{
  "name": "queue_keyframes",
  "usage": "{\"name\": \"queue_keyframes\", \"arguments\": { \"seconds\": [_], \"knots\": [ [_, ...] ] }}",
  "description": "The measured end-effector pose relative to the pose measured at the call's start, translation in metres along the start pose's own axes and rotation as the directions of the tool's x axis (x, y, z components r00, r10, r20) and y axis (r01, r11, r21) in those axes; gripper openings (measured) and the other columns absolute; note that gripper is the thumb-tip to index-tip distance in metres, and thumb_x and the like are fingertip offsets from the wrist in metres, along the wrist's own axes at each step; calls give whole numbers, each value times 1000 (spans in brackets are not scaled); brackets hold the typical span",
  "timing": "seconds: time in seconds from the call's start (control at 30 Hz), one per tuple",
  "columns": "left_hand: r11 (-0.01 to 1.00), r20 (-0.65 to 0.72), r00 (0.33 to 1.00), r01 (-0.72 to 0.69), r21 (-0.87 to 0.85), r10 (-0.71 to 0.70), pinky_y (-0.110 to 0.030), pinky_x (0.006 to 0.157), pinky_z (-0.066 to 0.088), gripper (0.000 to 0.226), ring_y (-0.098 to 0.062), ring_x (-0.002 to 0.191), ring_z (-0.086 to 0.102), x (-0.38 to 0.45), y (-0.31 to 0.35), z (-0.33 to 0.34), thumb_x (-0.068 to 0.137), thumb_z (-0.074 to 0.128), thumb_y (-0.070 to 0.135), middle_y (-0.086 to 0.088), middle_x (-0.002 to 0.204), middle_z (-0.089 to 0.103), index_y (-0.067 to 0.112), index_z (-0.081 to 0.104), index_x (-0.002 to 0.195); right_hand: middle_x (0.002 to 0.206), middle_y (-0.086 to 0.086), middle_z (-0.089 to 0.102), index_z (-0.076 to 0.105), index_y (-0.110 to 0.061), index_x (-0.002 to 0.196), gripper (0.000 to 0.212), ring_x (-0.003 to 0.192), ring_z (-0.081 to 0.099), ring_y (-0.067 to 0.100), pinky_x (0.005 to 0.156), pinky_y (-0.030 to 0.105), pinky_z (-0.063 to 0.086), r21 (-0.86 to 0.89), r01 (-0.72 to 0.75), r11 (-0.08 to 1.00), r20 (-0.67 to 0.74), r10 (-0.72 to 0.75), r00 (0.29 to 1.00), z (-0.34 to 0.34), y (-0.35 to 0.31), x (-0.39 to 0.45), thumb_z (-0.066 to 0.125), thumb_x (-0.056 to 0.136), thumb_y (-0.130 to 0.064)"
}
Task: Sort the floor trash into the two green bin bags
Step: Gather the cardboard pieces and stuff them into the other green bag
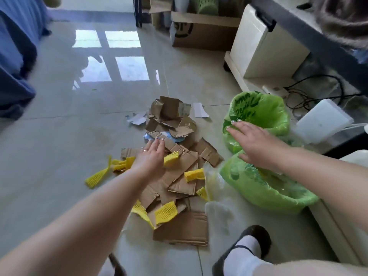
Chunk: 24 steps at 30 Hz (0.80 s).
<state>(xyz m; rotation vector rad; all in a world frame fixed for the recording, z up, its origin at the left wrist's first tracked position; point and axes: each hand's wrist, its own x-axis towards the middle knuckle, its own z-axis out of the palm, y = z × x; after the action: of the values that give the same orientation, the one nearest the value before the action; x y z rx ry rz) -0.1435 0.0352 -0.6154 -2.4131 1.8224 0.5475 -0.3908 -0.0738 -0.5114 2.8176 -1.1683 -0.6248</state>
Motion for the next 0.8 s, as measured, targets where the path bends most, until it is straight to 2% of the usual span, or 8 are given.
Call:
{"name": "queue_keyframes", "arguments": {
  "seconds": [0.13,0.23,0.33,0.43,0.5,0.63,0.7,0.8],
  "knots": [
    [999,13,999,49,1,-49,-44,119,16,94,-26,148,1,19,-30,12,86,63,34,-8,160,0,15,-3,151,159,7,2,3,-18,150,79,147,4,23,118,37,10,96,15,995,32,-19,999,18,-39,44,54,91,-31],
    [998,36,999,35,51,-37,-44,119,17,91,-26,148,3,42,-42,25,87,62,30,-8,160,3,16,-2,151,158,8,9,8,-16,150,81,145,11,25,116,39,17,198,-47,979,85,30,996,49,-59,79,57,89,-35],
    [995,75,997,-13,100,5,-44,119,16,82,-27,148,4,80,-50,33,90,55,22,-9,160,5,18,0,151,155,10,20,13,-13,149,86,142,23,28,115,39,26,365,-195,910,188,133,973,85,-73,118,62,84,-40],
    [989,76,995,-80,126,71,-44,119,15,73,-26,147,8,123,-54,38,91,45,8,-8,159,11,20,5,151,153,13,25,13,-12,149,88,138,31,30,108,39,33,489,-365,792,335,216,917,113,-83,151,62,83,-45],
    [972,80,985,-163,172,151,-45,119,18,70,-26,147,12,152,-53,43,91,47,7,-7,158,18,20,11,150,152,14,26,12,-12,149,91,137,33,31,106,40,35,541,-459,705,403,262,877,129,-86,171,63,83,-47],
    [885,181,924,-375,277,336,-47,117,22,61,-25,145,18,198,-47,59,94,48,15,-2,156,26,22,20,149,152,15,25,7,-16,150,101,135,35,34,104,44,37,548,-628,552,518,366,773,159,-89,205,63,77,-59],
    [844,205,900,-434,317,385,-47,114,26,58,-24,143,25,213,-47,68,93,51,20,-1,152,32,25,28,146,153,15,23,5,-19,150,105,134,36,35,102,45,39,511,-669,540,538,406,739,167,-93,216,60,74,-66],
    [821,189,893,-449,352,408,-45,109,33,56,-26,131,41,224,-48,77,88,59,27,-4,141,44,27,38,140,152,16,23,3,-21,150,108,133,39,36,100,45,40,487,-682,545,525,442,728,176,-101,225,60,71,-69]
  ]
}}
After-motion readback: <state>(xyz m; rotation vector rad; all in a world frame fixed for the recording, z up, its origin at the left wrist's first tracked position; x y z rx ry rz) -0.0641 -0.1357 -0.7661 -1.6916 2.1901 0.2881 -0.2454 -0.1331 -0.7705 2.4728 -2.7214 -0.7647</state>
